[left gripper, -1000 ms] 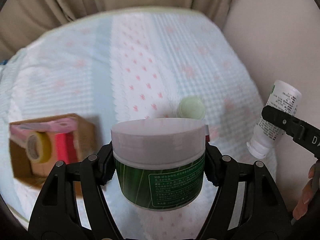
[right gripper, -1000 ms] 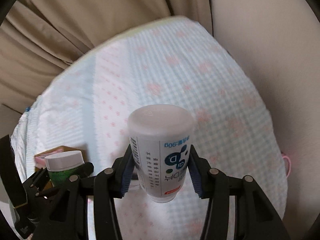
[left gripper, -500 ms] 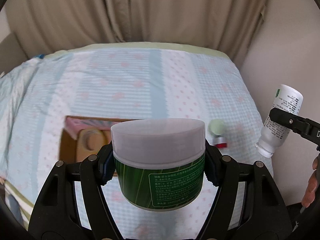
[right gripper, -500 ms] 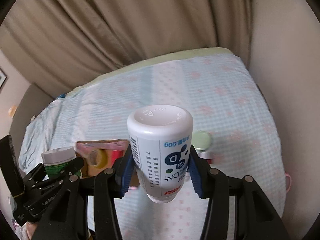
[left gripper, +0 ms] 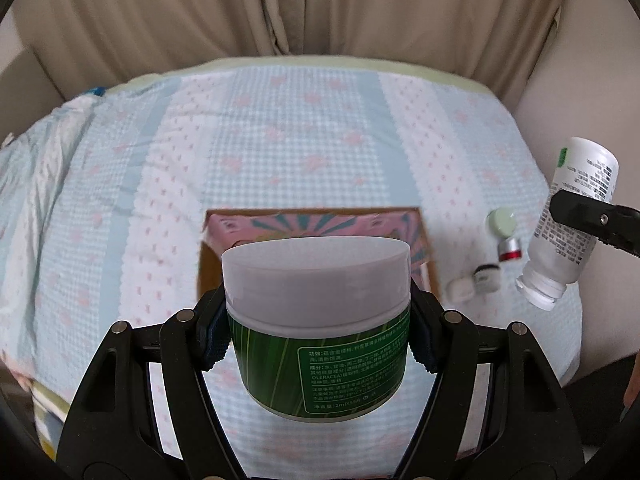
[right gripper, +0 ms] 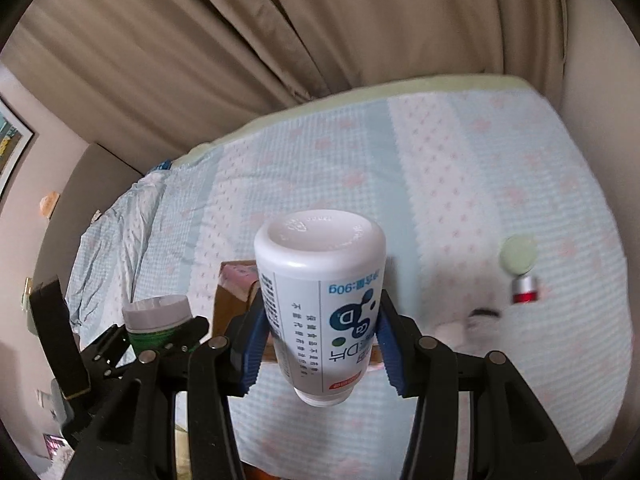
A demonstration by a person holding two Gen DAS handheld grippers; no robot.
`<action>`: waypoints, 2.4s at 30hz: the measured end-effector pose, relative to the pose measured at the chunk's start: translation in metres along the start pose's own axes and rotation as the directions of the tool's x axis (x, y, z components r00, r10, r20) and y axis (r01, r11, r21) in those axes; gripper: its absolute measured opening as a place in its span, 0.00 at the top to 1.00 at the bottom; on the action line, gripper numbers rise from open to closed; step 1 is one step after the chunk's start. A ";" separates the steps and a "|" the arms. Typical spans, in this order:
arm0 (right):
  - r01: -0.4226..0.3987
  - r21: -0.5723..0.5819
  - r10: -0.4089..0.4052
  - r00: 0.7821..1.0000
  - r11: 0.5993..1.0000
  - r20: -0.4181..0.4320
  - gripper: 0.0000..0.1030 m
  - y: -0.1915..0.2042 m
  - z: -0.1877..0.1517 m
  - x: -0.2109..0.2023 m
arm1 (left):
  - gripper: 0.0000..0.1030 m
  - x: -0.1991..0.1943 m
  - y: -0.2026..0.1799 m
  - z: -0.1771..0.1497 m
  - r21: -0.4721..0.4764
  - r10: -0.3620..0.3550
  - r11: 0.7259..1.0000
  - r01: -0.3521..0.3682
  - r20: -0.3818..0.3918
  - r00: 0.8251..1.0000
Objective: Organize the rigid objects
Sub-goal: 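Carry the green jar and pill bottle over the box with both tools, then open both tools to drop the jar and bottle into the box, then move both tools back toward the remaining jars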
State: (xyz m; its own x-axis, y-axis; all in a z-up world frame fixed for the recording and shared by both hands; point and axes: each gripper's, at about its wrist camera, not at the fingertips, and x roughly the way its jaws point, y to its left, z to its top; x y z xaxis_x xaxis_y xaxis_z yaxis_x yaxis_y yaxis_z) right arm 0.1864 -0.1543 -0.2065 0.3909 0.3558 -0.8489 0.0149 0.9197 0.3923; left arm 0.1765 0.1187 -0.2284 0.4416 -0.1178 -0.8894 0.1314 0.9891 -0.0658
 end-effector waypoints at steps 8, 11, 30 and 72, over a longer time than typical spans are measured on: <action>0.033 0.086 -0.026 0.997 0.996 -0.078 0.55 0.048 -0.019 0.075 | 0.34 0.064 0.052 -0.010 0.138 0.003 0.990 0.010 -0.088 0.996; 0.045 0.090 -0.034 0.992 0.995 -0.123 0.55 0.061 -0.025 0.106 | 0.34 0.085 0.062 -0.015 0.160 -0.008 0.987 0.027 -0.121 0.993; 0.121 0.174 -0.048 0.927 0.977 -0.373 0.55 0.026 -0.045 0.260 | 0.34 0.200 0.065 -0.052 0.312 0.061 0.950 0.021 -0.252 0.966; 0.119 0.145 -0.095 0.983 0.982 -0.160 0.00 0.051 -0.044 0.110 | 0.00 0.031 0.062 -0.034 0.106 0.044 0.994 -0.036 -0.072 0.996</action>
State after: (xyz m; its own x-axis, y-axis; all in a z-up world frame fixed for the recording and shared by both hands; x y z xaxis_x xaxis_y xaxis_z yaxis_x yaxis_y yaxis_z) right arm 0.1893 -0.0608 -0.2953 0.2359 0.2883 -0.9280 0.1943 0.9217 0.3358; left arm 0.1684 0.1794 -0.2755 0.3816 -0.0677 -0.9218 0.2090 0.9778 0.0147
